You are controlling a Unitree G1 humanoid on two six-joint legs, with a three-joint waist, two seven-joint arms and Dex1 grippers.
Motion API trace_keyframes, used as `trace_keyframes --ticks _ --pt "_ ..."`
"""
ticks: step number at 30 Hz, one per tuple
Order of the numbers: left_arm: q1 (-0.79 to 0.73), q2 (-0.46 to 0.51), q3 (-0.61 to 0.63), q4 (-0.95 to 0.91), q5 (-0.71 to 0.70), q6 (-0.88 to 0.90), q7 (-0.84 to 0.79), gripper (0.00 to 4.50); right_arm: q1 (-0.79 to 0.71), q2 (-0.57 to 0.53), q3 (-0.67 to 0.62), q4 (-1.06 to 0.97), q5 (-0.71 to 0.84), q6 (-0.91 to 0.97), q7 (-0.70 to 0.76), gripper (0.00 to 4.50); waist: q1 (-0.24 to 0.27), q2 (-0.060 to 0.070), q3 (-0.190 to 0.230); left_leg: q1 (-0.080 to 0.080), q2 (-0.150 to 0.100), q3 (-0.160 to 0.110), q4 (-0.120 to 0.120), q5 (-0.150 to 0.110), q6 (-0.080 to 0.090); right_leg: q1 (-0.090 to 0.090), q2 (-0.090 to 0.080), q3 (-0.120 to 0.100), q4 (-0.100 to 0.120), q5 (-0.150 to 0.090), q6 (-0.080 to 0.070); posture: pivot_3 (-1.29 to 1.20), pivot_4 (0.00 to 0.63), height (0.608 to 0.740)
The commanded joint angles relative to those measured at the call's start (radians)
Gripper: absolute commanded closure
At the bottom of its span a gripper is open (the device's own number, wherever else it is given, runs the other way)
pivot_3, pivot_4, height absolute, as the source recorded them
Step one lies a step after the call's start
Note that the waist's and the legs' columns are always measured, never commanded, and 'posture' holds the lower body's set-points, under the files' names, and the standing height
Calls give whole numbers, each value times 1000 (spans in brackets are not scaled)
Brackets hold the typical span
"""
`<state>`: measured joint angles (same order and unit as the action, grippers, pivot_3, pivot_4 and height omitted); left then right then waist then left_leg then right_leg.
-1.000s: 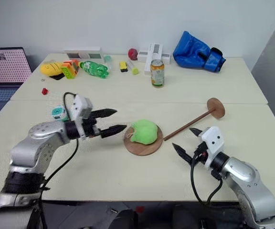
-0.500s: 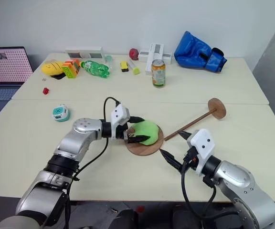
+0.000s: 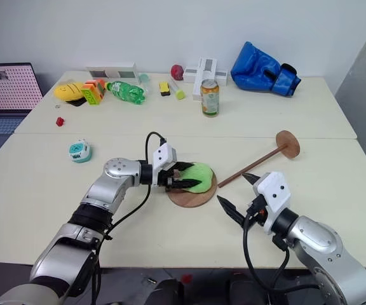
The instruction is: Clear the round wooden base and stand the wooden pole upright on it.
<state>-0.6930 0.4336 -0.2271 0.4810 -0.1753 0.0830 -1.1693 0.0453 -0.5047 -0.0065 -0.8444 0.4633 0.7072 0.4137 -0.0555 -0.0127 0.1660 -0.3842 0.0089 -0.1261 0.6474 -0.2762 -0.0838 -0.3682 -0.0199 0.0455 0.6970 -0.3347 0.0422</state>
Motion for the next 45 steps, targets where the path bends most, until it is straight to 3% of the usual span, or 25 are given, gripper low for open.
trace_keyframes --ticks 1,8,12,16,21,26,32,38,45 --pt "32 -4 5 -61 -10 47 -7 2934 -47 -8 -24 -20 35 6 7 0 0 0 0 0 0 0 0 0 0 0 0 0 0 0 0 0 150 740" --pt "47 34 56 -114 -18 129 30 4180 -110 -28 8 28 34 9 31 0 -1 0 0 0 0 0 0 0 0 0 0 0 0 0 0 0 150 740" --pt "-21 54 157 -120 -97 238 70 4180 -134 -25 1 28 59 24 29 0 -5 0 0 0 1 -1 0 0 0 0 1 0 1 0 0 0 150 740" --pt "-106 71 287 -18 -109 221 223 4180 -155 -16 24 42 61 17 33 0 -3 -1 0 -1 1 -2 0 0 0 -1 1 -1 0 0 0 0 150 740" --pt "-243 98 419 350 -14 27 649 4180 -224 17 73 65 59 -8 35 0 -8 -1 0 0 0 -1 0 0 0 -1 0 -1 1 0 0 0 150 740" --pt "-316 98 471 606 11 -80 863 4180 -280 47 103 87 52 -16 38 0 -3 -2 0 -2 -1 -2 0 1 -1 -2 -1 -2 0 0 0 0 150 740" --pt "-365 72 494 762 21 -156 957 4180 -359 102 77 67 109 -19 19 0 -2 -3 0 -9 -1 -5 4 2 -4 -6 -1 -5 1 0 0 0 150 740" --pt "-375 45 504 806 29 -172 971 4180 -401 121 75 45 126 9 -8 0 -4 -3 0 -10 -1 -6 7 2 -4 -6 -1 -6 2 0 0 0 150 740" --pt "-362 75 531 788 14 -185 947 2733 -376 113 93 63 117 0 -6 0 -6 -3 0 -10 -1 -6 8 2 -4 -6 -1 -6 3 0 0 0 150 740"
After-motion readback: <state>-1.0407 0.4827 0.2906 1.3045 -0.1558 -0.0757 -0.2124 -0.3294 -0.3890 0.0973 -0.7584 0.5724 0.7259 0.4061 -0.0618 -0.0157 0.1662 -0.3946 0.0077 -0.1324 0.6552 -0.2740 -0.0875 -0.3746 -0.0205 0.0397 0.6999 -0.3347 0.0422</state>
